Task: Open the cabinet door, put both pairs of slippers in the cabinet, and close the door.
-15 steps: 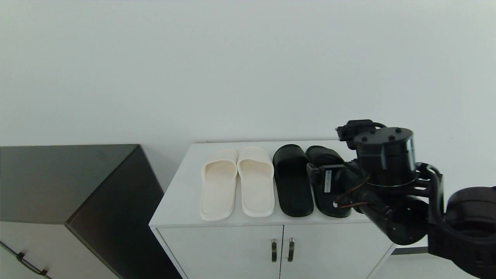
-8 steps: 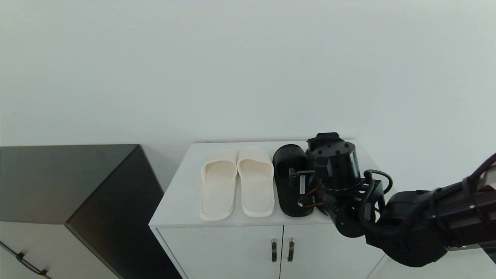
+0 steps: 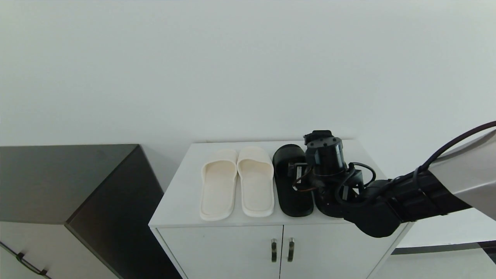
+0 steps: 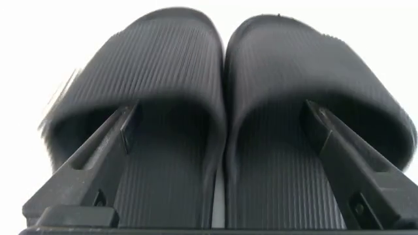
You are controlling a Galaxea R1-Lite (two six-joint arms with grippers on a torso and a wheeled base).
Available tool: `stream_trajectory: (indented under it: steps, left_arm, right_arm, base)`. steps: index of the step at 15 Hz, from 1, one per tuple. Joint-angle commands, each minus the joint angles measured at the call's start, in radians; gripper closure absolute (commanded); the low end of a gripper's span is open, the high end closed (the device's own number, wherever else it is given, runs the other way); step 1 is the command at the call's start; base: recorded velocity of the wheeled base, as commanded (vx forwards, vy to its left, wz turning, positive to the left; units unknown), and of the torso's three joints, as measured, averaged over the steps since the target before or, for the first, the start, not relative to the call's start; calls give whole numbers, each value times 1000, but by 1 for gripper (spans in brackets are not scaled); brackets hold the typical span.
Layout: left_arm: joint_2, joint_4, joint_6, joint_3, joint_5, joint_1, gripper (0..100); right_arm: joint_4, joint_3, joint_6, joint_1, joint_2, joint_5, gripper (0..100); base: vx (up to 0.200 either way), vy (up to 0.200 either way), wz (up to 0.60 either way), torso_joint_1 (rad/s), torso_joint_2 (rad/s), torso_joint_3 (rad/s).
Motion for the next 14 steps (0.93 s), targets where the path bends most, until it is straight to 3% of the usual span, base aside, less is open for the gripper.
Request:
stream_trajectory:
  steps: [1, 3, 4, 11, 14]
  left_arm:
    - [2, 0, -3, 0, -1, 0, 100]
    - [2, 0, -3, 0, -1, 0, 100]
    - [2, 0, -3, 0, -1, 1, 100]
    - [2, 0, -11, 0, -1, 0, 100]
    - [2, 0, -11, 0, -1, 0, 100]
  right_arm:
    - [-1, -42, -1, -28, 38, 5, 0]
    - [-1, -46, -6, -29, 47, 19, 0]
    - [-1, -49, -6, -31, 47, 19, 100]
    - [-1, -31, -7, -34, 12, 11, 100]
    - [-2, 67, -58, -17, -128, 32, 100]
  base:
    - [0, 0, 0, 0, 0, 0]
    - [0, 0, 0, 0, 0, 0]
    - [0, 0, 0, 0, 0, 0]
    - [0, 0, 0, 0, 0, 0]
    - [0, 0, 0, 0, 0, 0]
